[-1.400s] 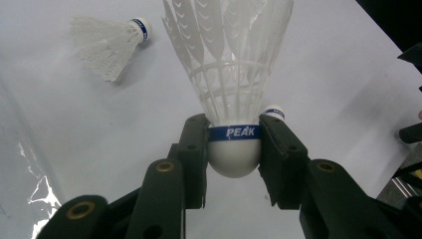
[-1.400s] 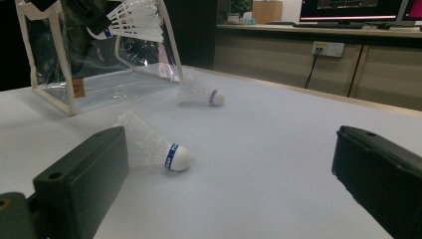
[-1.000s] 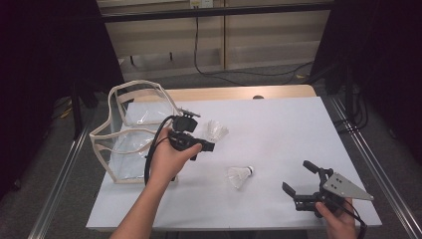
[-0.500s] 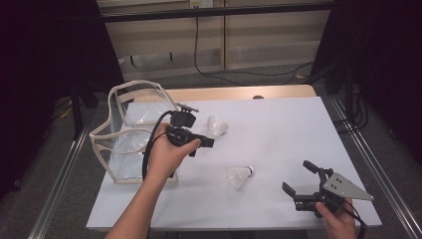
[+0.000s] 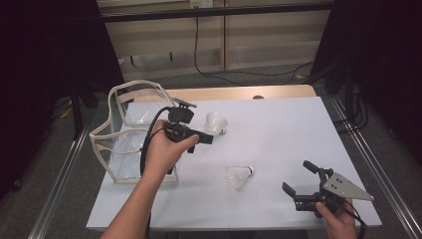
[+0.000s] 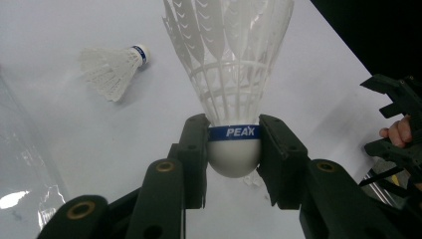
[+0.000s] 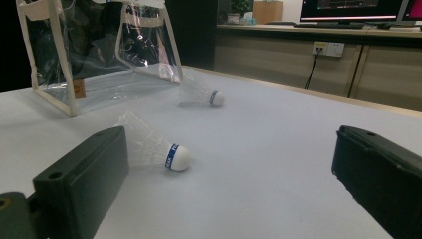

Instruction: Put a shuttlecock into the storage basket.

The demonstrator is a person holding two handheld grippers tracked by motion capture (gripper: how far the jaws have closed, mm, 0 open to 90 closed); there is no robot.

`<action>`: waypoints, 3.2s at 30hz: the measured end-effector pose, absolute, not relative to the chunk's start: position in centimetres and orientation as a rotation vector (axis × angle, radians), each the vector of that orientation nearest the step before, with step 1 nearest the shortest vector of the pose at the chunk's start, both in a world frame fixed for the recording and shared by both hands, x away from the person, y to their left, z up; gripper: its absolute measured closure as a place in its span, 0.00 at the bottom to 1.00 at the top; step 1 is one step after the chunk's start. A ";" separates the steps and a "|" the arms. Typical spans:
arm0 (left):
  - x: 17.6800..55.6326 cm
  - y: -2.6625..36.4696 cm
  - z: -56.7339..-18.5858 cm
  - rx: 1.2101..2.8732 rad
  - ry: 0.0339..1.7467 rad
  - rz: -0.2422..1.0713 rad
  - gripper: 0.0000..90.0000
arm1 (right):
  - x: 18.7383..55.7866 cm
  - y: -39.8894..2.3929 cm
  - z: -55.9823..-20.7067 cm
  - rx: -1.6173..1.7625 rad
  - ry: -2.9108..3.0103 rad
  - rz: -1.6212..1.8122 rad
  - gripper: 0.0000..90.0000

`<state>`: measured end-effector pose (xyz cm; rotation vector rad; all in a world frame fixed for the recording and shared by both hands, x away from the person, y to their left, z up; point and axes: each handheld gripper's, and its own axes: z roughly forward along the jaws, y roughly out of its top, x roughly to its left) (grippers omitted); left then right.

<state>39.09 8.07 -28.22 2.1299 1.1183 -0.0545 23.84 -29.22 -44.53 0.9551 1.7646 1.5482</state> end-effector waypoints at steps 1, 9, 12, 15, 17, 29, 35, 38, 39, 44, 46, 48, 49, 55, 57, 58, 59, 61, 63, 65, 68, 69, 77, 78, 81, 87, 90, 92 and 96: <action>39.1 8.1 -28.1 2.127 1.120 -0.058 0.73 | 23.8 -29.2 -44.5 0.955 1.764 1.548 0.01; 39.2 8.1 -27.5 2.125 1.117 -0.061 0.73 | 23.8 -29.2 -44.5 0.955 1.763 1.553 0.01; 39.2 8.1 -27.2 2.128 1.109 -0.062 0.73 | 23.8 -29.2 -44.5 0.954 1.763 1.551 0.01; 39.2 8.1 -27.0 2.124 1.110 -0.061 0.73 | 23.8 -29.2 -44.5 0.955 1.763 1.552 0.01; 39.3 8.0 -26.9 2.124 1.112 -0.067 0.73 | 23.8 -29.2 -44.5 0.954 1.763 1.552 0.01; 39.9 8.1 -26.1 2.124 1.125 -0.063 0.73 | 23.8 -29.3 -44.5 0.956 1.766 1.554 0.01; 40.0 8.2 -25.7 2.120 1.135 -0.057 0.73 | 23.8 -29.3 -44.5 0.958 1.761 1.558 0.01; 40.1 8.3 -25.4 2.118 1.136 -0.056 0.73 | 23.8 -29.3 -44.5 0.957 1.763 1.556 0.01; 40.1 8.3 -25.3 2.117 1.137 -0.055 0.73 | 23.8 -29.3 -44.5 0.957 1.763 1.556 0.01; 40.2 8.3 -24.8 2.123 1.131 -0.047 0.73 | 23.8 -29.3 -44.5 0.957 1.766 1.555 0.01; 40.2 8.2 -24.6 2.120 1.132 -0.049 0.73 | 23.8 -29.3 -44.5 0.957 1.765 1.557 0.01; 40.2 8.2 -24.4 2.122 1.133 -0.046 0.73 | 23.8 -29.3 -44.5 0.958 1.765 1.557 0.01; 40.3 8.2 -24.3 2.126 1.131 -0.047 0.73 | 23.8 -29.3 -44.5 0.957 1.766 1.557 0.01; 40.5 8.3 -24.1 2.125 1.133 -0.043 0.73 | 23.8 -29.3 -44.5 0.955 1.762 1.561 0.01; 40.6 8.4 -23.9 2.118 1.142 -0.042 0.73 | 23.8 -29.3 -44.5 0.956 1.762 1.562 0.01; 40.6 8.4 -23.9 2.118 1.142 -0.042 0.73 | 23.8 -29.3 -44.5 0.956 1.762 1.562 0.01; 40.7 8.6 -23.8 2.121 1.141 -0.041 0.73 | 23.8 -29.3 -44.5 0.953 1.761 1.561 0.01; 40.8 8.6 -23.8 2.115 1.146 -0.038 0.73 | 23.8 -29.3 -44.5 0.955 1.759 1.562 0.01; 40.8 8.7 -23.6 2.114 1.149 -0.035 0.73 | 23.8 -29.3 -44.5 0.955 1.759 1.559 0.01; 40.9 8.8 -23.5 2.116 1.150 -0.032 0.73 | 23.8 -29.3 -44.5 0.955 1.759 1.559 0.01; 41.0 9.1 -23.4 2.112 1.157 -0.030 0.73 | 23.8 -29.3 -44.5 0.955 1.759 1.559 0.01; 41.0 9.1 -23.4 2.112 1.157 -0.030 0.73 | 23.8 -29.3 -44.5 0.957 1.757 1.560 0.01; 41.3 9.6 -23.1 2.098 1.175 -0.025 0.73 | 23.8 -29.3 -44.5 0.955 1.759 1.559 0.01; 41.4 9.8 -23.1 2.094 1.179 -0.024 0.73 | 23.8 -29.3 -44.5 0.956 1.759 1.560 0.01; 41.5 10.0 -22.9 2.088 1.185 -0.018 0.73 | 23.8 -29.3 -44.5 0.954 1.759 1.560 0.01; 41.7 10.4 -22.7 2.084 1.192 -0.013 0.73 | 23.8 -29.3 -44.5 0.956 1.757 1.561 0.01; 41.9 10.7 -22.6 2.079 1.200 -0.006 0.73 | 23.8 -29.3 -44.5 0.955 1.758 1.561 0.01; 42.0 11.0 -22.5 2.075 1.205 -0.004 0.73 | 23.8 -29.3 -44.5 0.955 1.758 1.560 0.01; 42.0 11.2 -22.4 2.075 1.209 0.007 0.73 | 23.8 -29.3 -44.5 0.955 1.756 1.561 0.01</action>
